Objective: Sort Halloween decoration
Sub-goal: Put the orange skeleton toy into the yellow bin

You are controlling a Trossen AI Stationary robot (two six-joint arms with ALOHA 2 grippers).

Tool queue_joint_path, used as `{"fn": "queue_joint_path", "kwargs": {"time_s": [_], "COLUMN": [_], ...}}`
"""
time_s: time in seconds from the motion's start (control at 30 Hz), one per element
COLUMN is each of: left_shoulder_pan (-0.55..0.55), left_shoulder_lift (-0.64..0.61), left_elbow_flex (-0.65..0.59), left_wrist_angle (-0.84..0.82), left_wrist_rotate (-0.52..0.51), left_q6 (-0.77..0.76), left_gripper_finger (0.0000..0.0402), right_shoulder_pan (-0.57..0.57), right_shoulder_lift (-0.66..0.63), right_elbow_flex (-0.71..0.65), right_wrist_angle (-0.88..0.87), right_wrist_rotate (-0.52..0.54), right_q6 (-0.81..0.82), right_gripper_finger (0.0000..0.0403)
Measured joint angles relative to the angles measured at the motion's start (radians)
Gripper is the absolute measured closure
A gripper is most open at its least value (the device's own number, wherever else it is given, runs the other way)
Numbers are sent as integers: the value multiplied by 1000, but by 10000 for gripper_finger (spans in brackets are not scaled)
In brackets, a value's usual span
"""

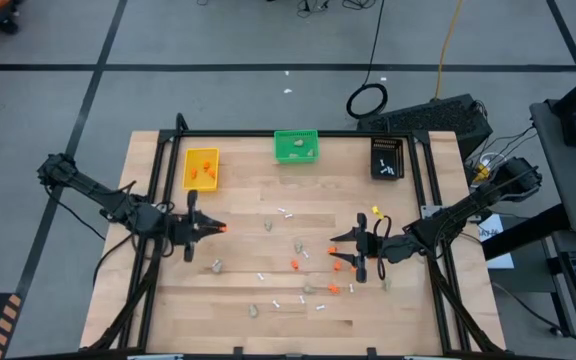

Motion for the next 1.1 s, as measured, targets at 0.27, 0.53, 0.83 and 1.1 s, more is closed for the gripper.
{"fn": "queue_joint_path", "kwargs": {"time_s": [0.27, 0.53, 0.83, 1.1], "left_shoulder_pan": [0, 0, 0, 0], "left_shoulder_lift": [0, 0, 0, 0], "left_elbow_flex": [0, 0, 0, 0], "left_wrist_angle": [0, 0, 0, 0], "left_wrist_rotate": [-3, -5, -8, -9], "left_q6": [377, 407, 407, 286], "left_gripper_finger": [381, 381, 381, 381], "right_shoulder_pan": [0, 0, 0, 0], "right_shoulder_lift": [0, 0, 0, 0], "right_elbow_flex": [0, 0, 0, 0], "right_wrist_angle": [0, 0, 0, 0], "right_wrist_rotate": [0, 0, 0, 0], "right_q6": [-4, -4, -4, -4], "right_gripper_finger": [236, 236, 236, 236]}}
